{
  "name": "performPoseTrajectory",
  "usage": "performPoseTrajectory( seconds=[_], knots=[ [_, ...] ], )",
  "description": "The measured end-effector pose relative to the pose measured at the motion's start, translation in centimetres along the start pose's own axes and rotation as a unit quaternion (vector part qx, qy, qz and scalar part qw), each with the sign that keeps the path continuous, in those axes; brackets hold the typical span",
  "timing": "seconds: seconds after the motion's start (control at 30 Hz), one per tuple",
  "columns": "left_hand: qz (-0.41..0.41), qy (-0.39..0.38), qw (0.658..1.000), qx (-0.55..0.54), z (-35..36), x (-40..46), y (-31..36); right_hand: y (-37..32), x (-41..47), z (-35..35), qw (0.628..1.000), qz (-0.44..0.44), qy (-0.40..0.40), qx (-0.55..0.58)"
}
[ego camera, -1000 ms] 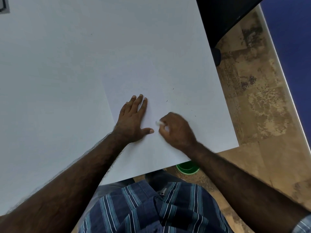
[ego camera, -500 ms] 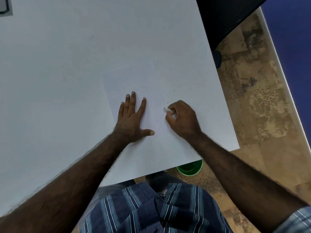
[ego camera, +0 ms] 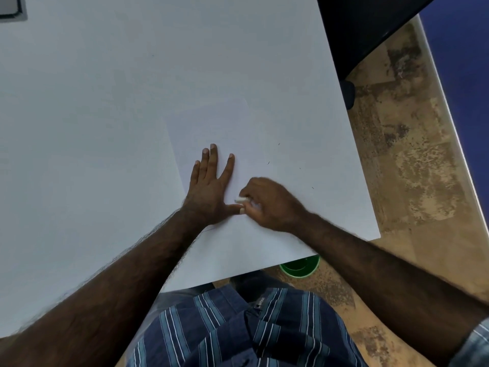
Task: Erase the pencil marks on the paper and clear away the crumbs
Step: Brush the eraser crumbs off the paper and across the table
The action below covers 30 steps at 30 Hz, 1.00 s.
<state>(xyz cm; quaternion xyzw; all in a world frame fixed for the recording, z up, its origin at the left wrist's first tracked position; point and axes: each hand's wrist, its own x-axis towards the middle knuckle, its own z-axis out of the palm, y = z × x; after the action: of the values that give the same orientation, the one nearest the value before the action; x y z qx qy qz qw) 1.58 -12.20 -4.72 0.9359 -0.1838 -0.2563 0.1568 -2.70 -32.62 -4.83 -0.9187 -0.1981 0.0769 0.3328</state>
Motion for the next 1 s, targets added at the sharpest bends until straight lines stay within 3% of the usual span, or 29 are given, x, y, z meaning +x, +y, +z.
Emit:
performPoseTrajectory(
  seconds=[0.07, 0.2, 0.27, 0.33, 0.47, 0.53, 0.67, 0.73, 0.87, 0.93, 1.0],
  knots=[
    [0.001, -0.001, 1.0, 0.002, 0.0, 0.0, 0.0, 0.4, 0.3, 0.1, 1.0, -0.007, -0.006, -0.009],
    [0.002, -0.006, 1.0, -0.008, -0.1, 0.1, 0.0, 3.4, 3.5, -2.2, 0.98, 0.093, 0.16, -0.065],
    [0.001, -0.006, 1.0, -0.006, -0.1, 0.1, -0.1, 3.8, 4.0, -2.8, 0.97, 0.135, 0.19, -0.065],
    [-0.002, -0.004, 1.0, -0.01, -0.1, 0.1, 0.0, 2.3, 3.5, -2.0, 0.981, 0.114, 0.151, -0.037],
    [-0.01, 0.001, 1.0, -0.012, -0.1, 0.2, 0.1, -0.2, 1.4, 0.3, 1.0, -0.001, -0.006, -0.005],
    [-0.015, -0.005, 1.0, -0.012, -0.2, 0.2, 0.2, 1.0, 2.7, -0.3, 0.999, 0.005, 0.037, -0.027],
    [-0.023, -0.014, 1.0, -0.009, -0.5, 0.3, 0.4, 3.6, 5.9, -3.1, 0.978, 0.108, 0.166, -0.069],
    [-0.03, -0.015, 0.999, -0.011, -0.6, 0.5, 0.5, 2.9, 5.6, -2.5, 0.98, 0.111, 0.158, -0.055],
    [-0.032, -0.011, 0.999, -0.007, -0.5, 0.6, 0.6, -0.3, 2.9, 0.5, 0.999, 0.036, 0.028, -0.021],
    [-0.031, -0.012, 0.999, -0.005, -0.5, 0.5, 0.6, 0.4, 3.6, 0.1, 0.998, 0.044, 0.04, -0.031],
    [-0.031, -0.014, 0.999, -0.003, -0.6, 0.5, 0.6, 1.9, 5.5, -1.0, 0.99, 0.074, 0.108, -0.045]
  ],
)
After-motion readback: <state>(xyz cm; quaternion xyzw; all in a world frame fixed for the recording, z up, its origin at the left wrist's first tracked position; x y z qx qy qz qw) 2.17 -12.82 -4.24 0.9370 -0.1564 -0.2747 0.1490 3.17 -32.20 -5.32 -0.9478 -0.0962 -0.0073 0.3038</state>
